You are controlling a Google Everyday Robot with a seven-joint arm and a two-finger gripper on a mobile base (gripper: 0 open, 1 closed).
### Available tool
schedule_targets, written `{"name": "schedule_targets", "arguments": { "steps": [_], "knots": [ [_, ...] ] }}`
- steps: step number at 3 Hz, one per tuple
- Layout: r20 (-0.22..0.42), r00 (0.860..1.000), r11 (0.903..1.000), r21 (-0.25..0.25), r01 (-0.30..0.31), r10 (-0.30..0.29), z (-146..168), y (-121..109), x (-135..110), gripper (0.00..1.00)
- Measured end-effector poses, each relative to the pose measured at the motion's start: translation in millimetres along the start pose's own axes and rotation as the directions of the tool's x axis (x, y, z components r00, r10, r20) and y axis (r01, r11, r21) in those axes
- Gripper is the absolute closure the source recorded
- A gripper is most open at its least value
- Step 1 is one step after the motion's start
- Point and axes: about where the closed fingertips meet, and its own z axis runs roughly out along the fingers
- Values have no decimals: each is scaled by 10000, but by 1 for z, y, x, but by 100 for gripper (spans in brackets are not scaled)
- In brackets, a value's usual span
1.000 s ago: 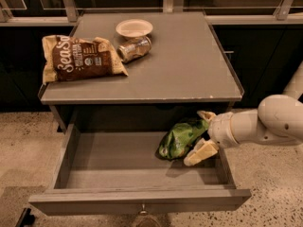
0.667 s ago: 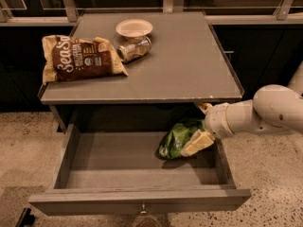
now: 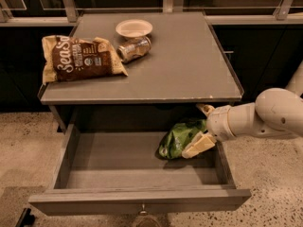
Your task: Pick green rice chip bag from top drawer and place on counter
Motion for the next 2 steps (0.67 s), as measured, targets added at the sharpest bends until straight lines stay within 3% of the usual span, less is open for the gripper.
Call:
{"name": "schedule_targets", "arguments": {
  "steps": [2],
  "knots": [
    [-380, 9989, 9990, 380, -253, 267, 20, 6, 23, 0]
  ]
}}
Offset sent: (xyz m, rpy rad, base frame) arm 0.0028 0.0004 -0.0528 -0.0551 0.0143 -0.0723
